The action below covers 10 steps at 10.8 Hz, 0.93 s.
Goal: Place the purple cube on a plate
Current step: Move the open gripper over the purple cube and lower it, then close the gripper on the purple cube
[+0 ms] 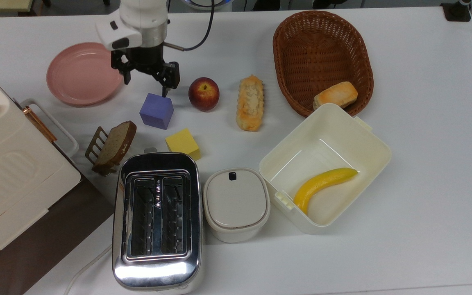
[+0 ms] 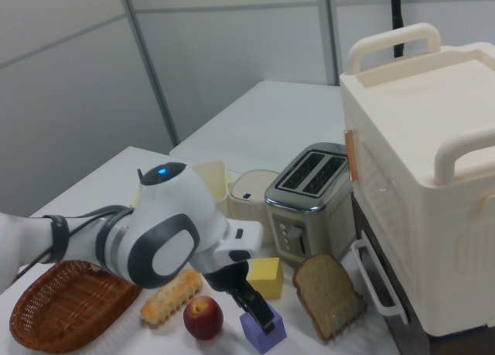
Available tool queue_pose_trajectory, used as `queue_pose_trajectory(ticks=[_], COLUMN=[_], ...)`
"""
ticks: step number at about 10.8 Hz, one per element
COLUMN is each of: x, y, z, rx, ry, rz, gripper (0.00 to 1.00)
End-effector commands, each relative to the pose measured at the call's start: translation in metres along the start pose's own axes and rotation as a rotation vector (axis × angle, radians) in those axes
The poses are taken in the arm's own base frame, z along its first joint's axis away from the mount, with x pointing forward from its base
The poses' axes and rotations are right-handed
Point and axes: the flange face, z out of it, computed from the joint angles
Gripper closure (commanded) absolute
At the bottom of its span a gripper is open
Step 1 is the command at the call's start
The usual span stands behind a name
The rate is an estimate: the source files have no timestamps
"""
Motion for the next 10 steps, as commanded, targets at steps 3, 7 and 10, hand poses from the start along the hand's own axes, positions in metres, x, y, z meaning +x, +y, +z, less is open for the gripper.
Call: queue_pose_trajectory(ticks=[3, 7, 10], x=[0.0153, 0.0173, 0.0166], y=[-0.0016, -0.0025, -0.0087], z=[0.0251, 0.0187, 0.0186], rx=[-0.041, -0.042, -0.041], ry=[0.007, 0.02, 0.021], rz=[-0.03, -0.014, -0.006], gripper=[0.0, 0.0, 0.0])
